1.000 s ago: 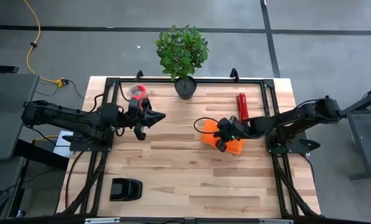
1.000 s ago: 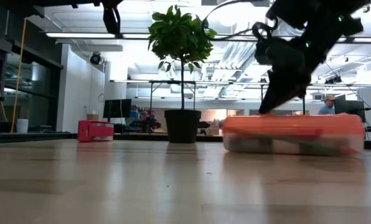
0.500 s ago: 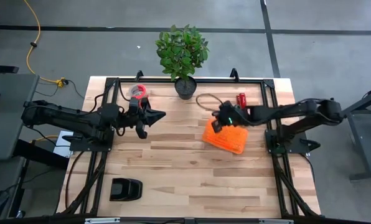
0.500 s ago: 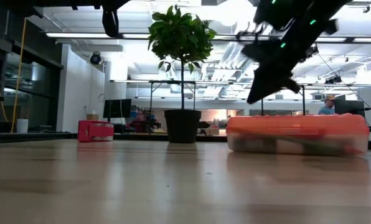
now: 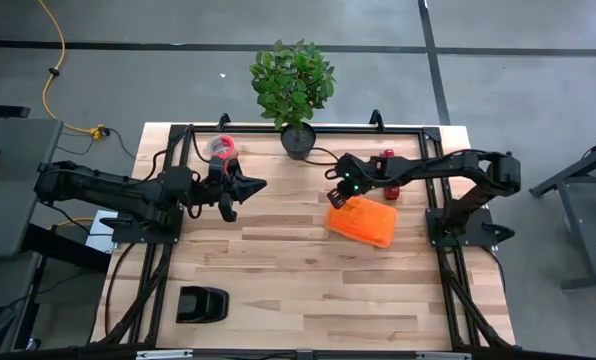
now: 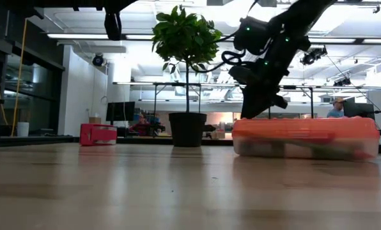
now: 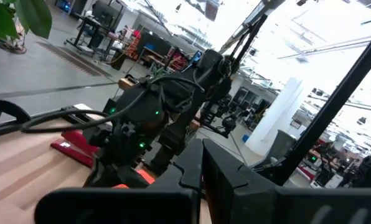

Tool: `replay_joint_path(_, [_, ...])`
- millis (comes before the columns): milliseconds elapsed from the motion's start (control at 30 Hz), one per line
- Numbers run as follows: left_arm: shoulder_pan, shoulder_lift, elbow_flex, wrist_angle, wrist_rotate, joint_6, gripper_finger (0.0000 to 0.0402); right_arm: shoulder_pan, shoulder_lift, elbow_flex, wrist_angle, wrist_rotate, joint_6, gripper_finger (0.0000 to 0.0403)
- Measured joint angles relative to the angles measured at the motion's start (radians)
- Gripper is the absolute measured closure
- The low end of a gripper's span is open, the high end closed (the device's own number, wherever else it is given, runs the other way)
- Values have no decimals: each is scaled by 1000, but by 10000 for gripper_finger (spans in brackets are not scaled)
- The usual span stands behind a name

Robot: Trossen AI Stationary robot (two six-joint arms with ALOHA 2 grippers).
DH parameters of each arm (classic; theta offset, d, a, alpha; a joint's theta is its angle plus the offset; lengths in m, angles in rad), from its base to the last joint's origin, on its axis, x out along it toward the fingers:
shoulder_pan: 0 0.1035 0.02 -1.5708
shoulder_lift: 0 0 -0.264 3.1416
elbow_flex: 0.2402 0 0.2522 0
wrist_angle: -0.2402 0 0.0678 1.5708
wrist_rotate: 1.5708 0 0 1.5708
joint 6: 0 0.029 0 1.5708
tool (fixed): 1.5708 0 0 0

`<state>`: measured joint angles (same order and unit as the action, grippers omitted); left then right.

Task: Pack school essentials
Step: Adjust the orange supply box, then return to Home Position

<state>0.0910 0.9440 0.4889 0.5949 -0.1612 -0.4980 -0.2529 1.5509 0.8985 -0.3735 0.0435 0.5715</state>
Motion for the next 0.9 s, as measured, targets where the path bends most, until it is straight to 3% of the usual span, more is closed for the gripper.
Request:
replay_joint_path(200, [0,0,0,0,3,0,401,38,7,41,-91,-11,-50,403])
replay_joint_path(900, [1,-2,1,0,3,28,401,204,-24,48,-97,-37,-76,403])
